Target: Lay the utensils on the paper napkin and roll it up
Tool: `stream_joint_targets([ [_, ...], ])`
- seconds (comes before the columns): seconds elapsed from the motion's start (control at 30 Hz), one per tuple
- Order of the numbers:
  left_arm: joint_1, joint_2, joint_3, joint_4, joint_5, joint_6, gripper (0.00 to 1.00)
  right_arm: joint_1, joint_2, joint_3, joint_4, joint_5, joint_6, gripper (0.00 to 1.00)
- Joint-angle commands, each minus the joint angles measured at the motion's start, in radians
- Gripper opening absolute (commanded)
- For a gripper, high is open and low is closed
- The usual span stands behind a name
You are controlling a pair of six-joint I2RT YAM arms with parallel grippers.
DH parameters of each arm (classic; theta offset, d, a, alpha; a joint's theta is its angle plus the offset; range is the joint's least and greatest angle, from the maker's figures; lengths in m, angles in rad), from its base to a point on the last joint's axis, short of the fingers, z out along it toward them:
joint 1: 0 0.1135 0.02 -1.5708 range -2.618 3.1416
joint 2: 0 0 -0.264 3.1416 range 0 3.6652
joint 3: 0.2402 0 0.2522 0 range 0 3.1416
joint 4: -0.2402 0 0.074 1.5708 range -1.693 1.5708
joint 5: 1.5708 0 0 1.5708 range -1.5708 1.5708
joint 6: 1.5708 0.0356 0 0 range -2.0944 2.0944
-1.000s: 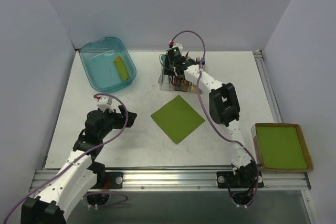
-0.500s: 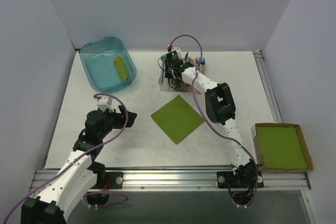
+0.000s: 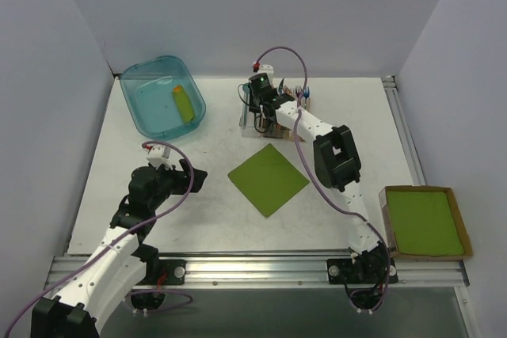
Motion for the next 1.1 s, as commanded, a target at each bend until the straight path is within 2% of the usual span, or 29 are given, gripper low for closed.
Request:
stream_joint_targets([
  [0.0,-0.006,-0.008,0.045,0.047,-0.002,0.023,0.94,0.018,-0.137,0.008,0.106,0.069,-0.056,0.00],
  [0.23,-0.009,-0.010,0.045,0.045,-0.007,0.024,0.94,0.035,-0.225,0.006,0.089,0.103,-0.064,0.00],
  [0.37,-0.010,-0.006,0.047,0.044,-0.008,0.024,0.94,0.050,-0.330,-0.072,0.049,0.110,-0.029,0.00],
  [0.53,-0.013,-0.006,0.048,0.042,-0.008,0.024,0.94,0.099,-0.516,-0.266,-0.047,0.155,0.048,0.00],
  [0.7,-0.016,0.003,0.053,0.041,-0.012,0.024,0.94,0.174,-0.628,-0.460,-0.133,0.172,0.209,0.00],
  [0.87,-0.019,0.003,0.054,0.032,-0.019,0.023,0.94,0.201,-0.728,-0.726,-0.095,0.126,0.342,0.00],
  [1.07,-0.021,0.003,0.056,0.033,-0.018,0.023,0.94,0.219,-0.763,-0.870,-0.035,0.115,0.421,0.00],
])
